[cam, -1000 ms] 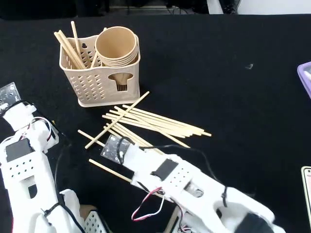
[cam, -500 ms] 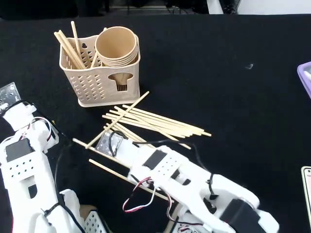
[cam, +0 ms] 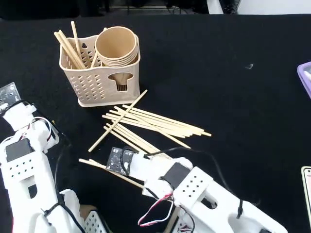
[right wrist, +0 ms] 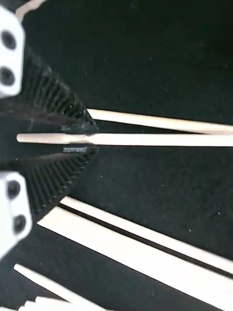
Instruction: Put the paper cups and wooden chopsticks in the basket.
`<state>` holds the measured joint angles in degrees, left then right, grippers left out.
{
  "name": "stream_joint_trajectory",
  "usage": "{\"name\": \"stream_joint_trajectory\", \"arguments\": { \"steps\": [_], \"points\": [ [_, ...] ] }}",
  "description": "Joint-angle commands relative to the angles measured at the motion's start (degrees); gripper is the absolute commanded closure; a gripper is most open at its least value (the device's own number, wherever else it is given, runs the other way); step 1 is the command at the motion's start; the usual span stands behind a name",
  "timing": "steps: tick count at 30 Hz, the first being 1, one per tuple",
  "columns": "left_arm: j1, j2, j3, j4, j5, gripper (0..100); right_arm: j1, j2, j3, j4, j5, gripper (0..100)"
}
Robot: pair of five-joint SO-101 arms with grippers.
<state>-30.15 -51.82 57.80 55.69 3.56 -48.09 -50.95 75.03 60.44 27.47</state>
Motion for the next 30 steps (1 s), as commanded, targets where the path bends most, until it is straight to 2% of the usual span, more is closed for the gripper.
{"name": "stream_joint_trajectory", "arguments": {
  "steps": [1,9,13,18,30],
  "points": [
    [-0.66,-1.23,-0.22,-1.05,-0.26,84,-2.11,-1.1,-0.75,0.26,-1.76,81.7],
    [-0.4,-1.23,-0.22,-1.05,-0.26,84,-10.11,-0.84,-4.18,-2.02,-9.05,80.5],
    [-0.57,-1.23,-0.13,-0.97,-0.26,84,-10.29,0.92,-2.42,-8.53,-11.16,80.4],
    [-0.57,-1.23,-0.13,-0.97,-0.26,84,-10.55,10.15,-4.53,-12.92,-13.36,80.4],
    [-0.57,-1.23,-0.13,-1.05,-0.26,84,-10.55,26.33,-11.03,-13.8,-14.33,81.3]
  ]
}}
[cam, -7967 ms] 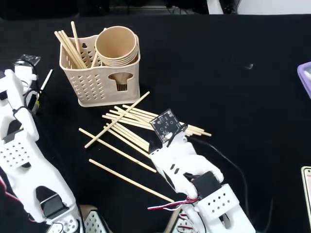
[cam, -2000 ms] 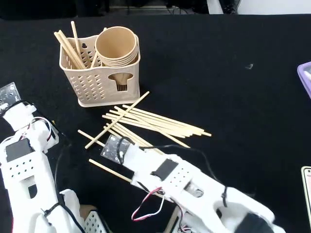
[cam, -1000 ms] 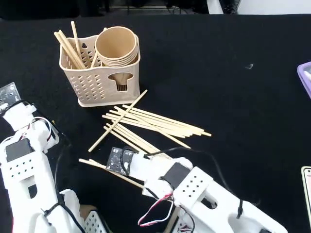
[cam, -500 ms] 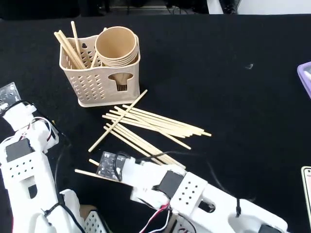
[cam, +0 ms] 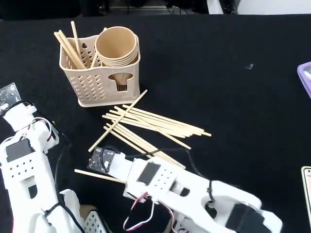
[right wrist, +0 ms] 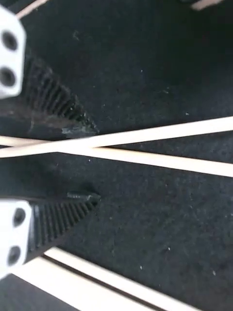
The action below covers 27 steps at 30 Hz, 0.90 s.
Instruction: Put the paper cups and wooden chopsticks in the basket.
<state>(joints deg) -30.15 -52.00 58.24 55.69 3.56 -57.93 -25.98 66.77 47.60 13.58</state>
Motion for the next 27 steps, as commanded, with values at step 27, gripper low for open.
{"name": "stream_joint_trajectory", "arguments": {
  "steps": [27],
  "points": [
    [-0.4,-1.05,0.66,-1.32,-0.26,84,-7.38,0.57,0.13,-0.79,-0.35,98.8]
  ]
}}
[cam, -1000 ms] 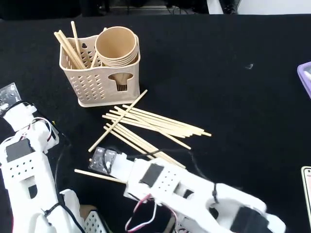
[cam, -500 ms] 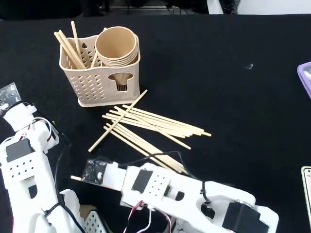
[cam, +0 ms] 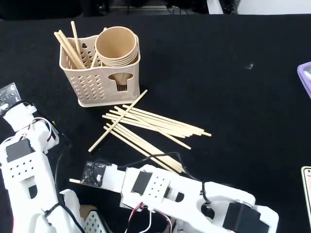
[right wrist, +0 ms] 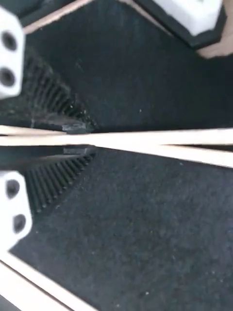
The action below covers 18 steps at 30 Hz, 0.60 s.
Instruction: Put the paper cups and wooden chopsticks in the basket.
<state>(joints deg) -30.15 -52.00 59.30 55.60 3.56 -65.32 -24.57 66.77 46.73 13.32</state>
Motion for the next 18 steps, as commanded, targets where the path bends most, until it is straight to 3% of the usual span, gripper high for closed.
{"name": "stream_joint_trajectory", "arguments": {
  "steps": [1,8,14,18],
  "points": [
    [-0.4,-1.05,-0.13,-1.32,-0.26,84,1.05,-1.98,-0.13,0.88,0.0,98.8],
    [-0.57,-1.05,-0.13,-1.32,-0.26,84,13.36,-22.73,-3.21,12.84,0.26,98.8],
    [-0.66,-1.05,-0.04,-1.32,-0.26,84,18.37,-40.57,-4.88,21.89,3.25,98.8],
    [-0.66,-1.05,0.4,-1.41,-0.26,84,21.1,-49.8,-10.59,18.73,3.43,98.8]
  ]
}}
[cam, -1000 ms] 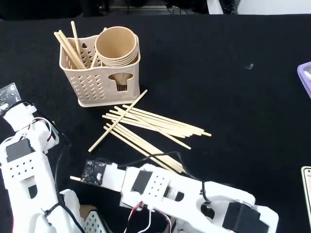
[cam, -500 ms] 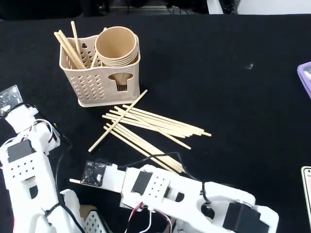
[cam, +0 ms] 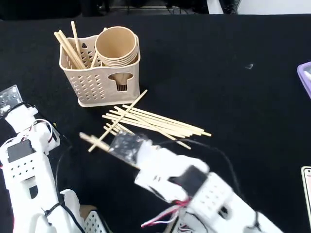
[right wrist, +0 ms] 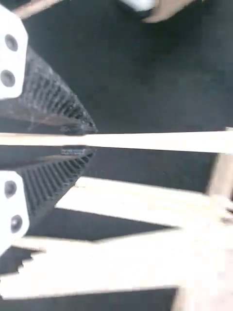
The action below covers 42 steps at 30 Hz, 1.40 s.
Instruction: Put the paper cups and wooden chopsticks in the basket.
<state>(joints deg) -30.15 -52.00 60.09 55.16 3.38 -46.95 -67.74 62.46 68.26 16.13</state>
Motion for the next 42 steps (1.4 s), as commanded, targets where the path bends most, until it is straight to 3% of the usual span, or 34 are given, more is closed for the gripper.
{"name": "stream_joint_trajectory", "arguments": {
  "steps": [1,3,8,12,16,21,31,42],
  "points": [
    [-0.66,-1.05,-0.31,-0.97,-0.09,84,3.25,-7.6,-7.6,-6.15,0.62,98.8],
    [-0.66,-1.05,-0.31,-0.97,-0.09,84,4.13,-7.6,-9.54,-14.24,0.18,98.8],
    [-0.57,-0.97,-0.04,-1.58,-0.09,84,6.24,-1.27,-11.12,-39.47,-9.76,98.7],
    [-0.22,-1.05,5.23,-8.44,-0.09,84,7.65,7.16,-14.11,-57.67,-15.56,98.7],
    [-0.31,-1.05,9.36,-15.21,0.0,84,7.47,18.07,-19.74,-68.4,-19.87,98.7],
    [-0.13,-1.05,14.55,-20.75,5.8,84,7.74,33.27,-29.32,-75.16,-22.51,98.7],
    [-0.13,-1.05,15.52,-21.71,5.98,84,9.76,59.38,-52.62,-76.13,-22.42,98.7],
    [2.51,-1.05,15.6,-21.71,5.89,84,10.81,70.11,-54.73,-76.04,-22.42,98.8]
  ]
}}
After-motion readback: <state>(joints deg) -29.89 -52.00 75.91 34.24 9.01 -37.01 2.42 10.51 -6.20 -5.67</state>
